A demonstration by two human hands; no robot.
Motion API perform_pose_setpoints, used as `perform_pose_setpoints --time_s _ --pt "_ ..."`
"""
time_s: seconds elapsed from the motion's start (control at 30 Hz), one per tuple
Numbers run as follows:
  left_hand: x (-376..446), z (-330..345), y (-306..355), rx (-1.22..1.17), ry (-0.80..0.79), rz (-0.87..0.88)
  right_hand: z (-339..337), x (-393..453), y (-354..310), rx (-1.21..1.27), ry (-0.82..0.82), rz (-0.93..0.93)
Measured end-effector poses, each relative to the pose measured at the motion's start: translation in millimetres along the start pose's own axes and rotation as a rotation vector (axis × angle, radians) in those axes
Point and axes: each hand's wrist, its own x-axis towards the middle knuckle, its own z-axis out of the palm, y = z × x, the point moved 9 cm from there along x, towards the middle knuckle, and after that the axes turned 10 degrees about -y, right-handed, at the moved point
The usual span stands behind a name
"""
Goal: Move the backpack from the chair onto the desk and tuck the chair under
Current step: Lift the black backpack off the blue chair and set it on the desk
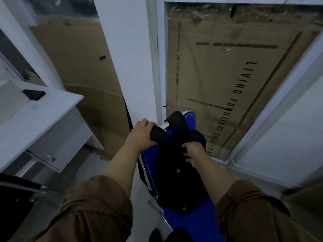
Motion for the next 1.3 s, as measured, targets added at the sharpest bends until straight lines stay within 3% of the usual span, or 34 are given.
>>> perform_pose_setpoints --time_s 0.13,0.27,0.43,0.73,0.83,0.93,1.03,1.3 --pt "-24.1 -14.2 22.4 0.078 0.189 0.094 -13.8 -21.2 -2.5 0.137 0.033 -0.074" --pt "-47.2 -2.8 47.7 0.052 0.209 0.097 -29.1 -51.5 9.7 0.329 -0.007 -0.171" --pt "-65.5 50.2 57.7 -0.218 -0.037 0.054 -55.1 -84.8 26.1 0.384 0.002 -0.213" --pt "-74.0 130.0 106.3 -0.259 -0.464 0.060 -58.0 -106.6 32.4 0.335 0.003 -0.231" --pt "-57.0 101.4 103.5 -0.423 -0.279 0.022 -65.5 -99.5 31.1 0.270 0.059 -0.206" --pt "-31.9 65.3 83.9 -0.817 0.013 -0.114 -73.6 -90.2 32.1 0.238 0.123 -0.176" --pt "-2.3 54.5 79.0 -1.153 0.140 -0.207 -75.8 -78.2 35.1 0.270 0.119 -0.166" --pt "64.7 38.3 113.9 -1.066 0.195 -0.147 -94.5 -72.1 18.8 0.346 0.152 -0.189"
